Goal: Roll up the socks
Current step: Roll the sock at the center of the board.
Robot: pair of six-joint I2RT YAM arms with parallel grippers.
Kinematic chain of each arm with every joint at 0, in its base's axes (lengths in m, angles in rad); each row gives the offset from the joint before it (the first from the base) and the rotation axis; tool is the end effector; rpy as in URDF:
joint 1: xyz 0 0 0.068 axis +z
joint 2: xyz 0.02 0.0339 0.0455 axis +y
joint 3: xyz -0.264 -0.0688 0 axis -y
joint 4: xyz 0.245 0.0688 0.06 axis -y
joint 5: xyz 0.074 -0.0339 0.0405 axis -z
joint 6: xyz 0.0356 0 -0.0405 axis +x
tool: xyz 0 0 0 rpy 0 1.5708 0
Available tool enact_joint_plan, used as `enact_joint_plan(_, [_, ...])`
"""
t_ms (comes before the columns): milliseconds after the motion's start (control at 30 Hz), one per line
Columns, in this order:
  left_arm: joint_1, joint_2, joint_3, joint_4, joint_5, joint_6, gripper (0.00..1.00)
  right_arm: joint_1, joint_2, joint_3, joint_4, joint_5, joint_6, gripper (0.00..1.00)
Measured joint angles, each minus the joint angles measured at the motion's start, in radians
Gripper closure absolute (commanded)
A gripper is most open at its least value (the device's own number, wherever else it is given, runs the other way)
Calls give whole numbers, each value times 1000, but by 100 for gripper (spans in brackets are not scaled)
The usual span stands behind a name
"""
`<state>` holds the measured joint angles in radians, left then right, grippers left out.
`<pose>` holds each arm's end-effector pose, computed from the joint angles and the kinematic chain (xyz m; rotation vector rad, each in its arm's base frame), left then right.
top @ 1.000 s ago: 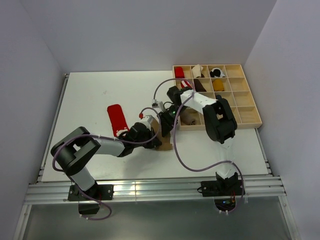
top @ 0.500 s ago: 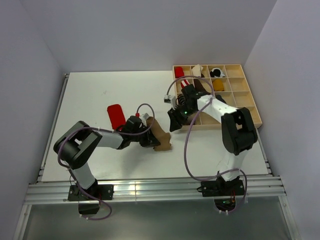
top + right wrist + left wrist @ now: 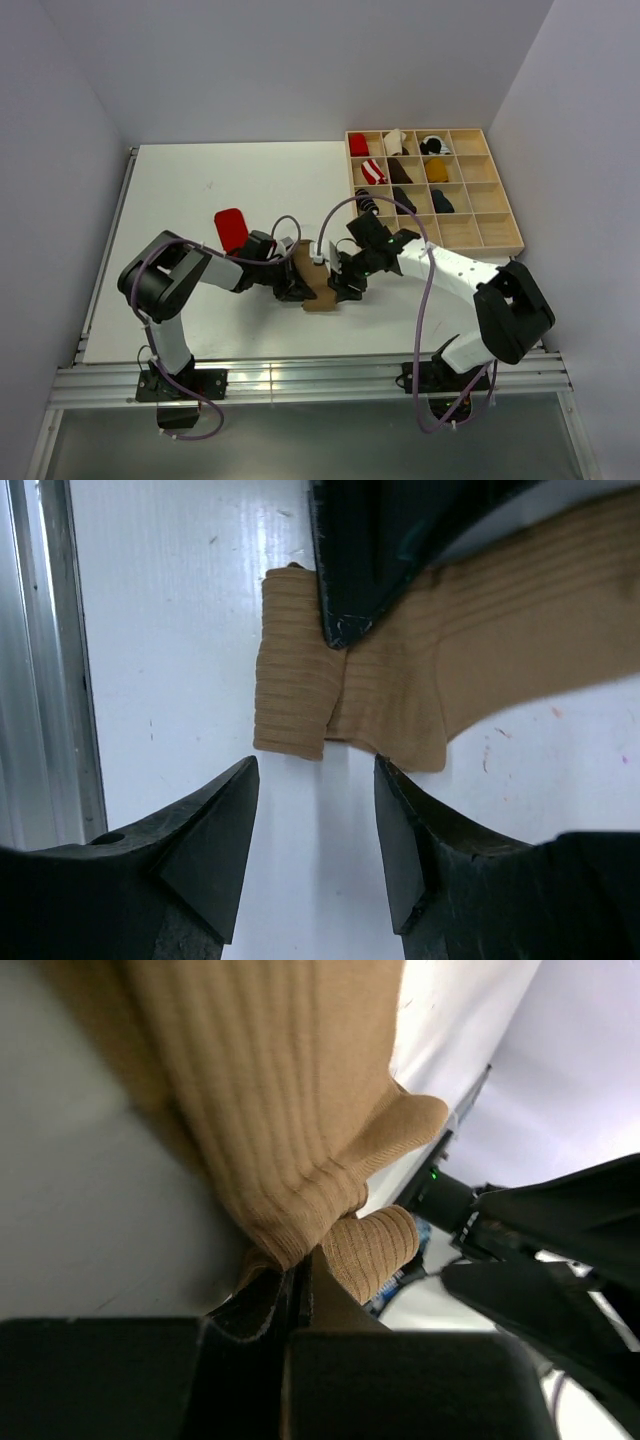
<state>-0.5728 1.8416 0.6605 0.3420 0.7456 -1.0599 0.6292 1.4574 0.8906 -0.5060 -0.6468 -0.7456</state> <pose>0.2442 -0.1862 0.0895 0.2584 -2.7164 1.4761 0.2121 0.1809 0.2049 -1.7513 1.7973 0.7997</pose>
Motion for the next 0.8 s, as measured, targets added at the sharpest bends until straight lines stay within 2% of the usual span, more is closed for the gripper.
enact_joint_plan(433, [7,13,-6,-58,78,-30,100,168,-1,-38,49,106,-54,41])
enact_joint_plan(733, [7,14,3,-84,81,-26,99,247,47,-37,23,151,-50,46])
enact_joint_plan(800, [7,14,6,-89,81,-25,100,260,63,-35,24,169,-42,51])
